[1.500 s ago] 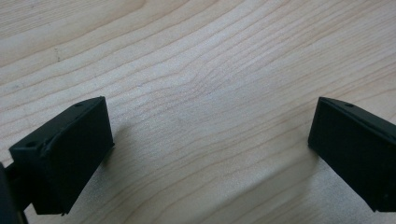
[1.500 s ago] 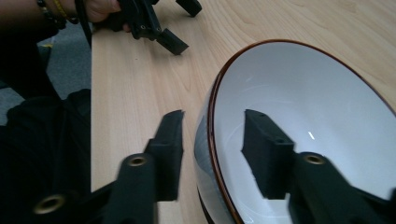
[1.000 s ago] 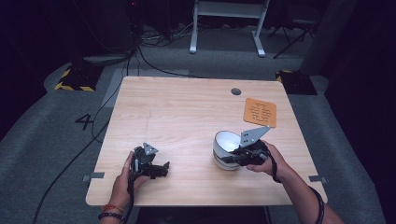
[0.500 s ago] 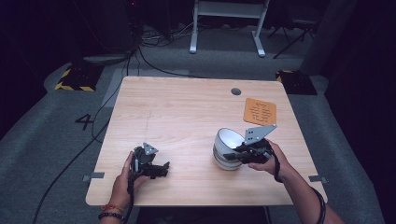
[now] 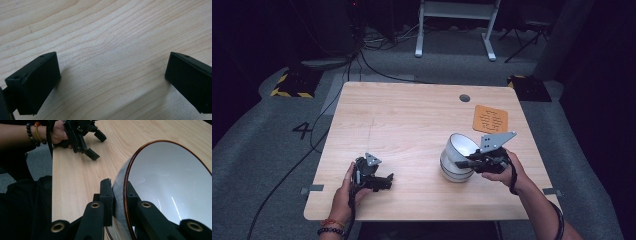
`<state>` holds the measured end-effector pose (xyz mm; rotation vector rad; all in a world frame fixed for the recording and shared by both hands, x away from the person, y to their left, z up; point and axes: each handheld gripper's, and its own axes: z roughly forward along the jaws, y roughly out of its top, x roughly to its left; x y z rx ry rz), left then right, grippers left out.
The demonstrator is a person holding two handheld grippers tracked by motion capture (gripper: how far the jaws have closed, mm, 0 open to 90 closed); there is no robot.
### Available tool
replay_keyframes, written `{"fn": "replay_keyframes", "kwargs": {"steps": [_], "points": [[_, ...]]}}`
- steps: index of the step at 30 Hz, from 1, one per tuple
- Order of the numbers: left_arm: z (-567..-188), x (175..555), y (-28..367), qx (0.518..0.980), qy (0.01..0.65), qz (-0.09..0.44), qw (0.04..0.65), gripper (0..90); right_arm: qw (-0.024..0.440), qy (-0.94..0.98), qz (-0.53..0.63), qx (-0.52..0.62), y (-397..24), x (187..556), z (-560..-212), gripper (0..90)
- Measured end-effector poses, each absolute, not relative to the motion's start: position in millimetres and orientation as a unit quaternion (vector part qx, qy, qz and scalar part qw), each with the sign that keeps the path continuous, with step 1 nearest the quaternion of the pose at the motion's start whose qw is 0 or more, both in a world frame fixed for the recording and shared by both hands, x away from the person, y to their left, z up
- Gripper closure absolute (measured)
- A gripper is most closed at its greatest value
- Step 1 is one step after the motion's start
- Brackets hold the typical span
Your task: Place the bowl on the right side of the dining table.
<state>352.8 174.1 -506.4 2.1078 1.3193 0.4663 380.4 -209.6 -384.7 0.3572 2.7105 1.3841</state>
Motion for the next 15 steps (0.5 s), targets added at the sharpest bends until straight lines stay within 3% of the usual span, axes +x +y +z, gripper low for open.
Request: {"fn": "replay_keyframes", "kwargs": {"steps": [15], "points": [[-506.2, 352.9, 174.4, 0.796, 0.496, 0.175, 0.3, 0.0, 0.066, 0.872, 0.467, 0.131, -226.4, 383.1, -373.7, 82.2]]}}
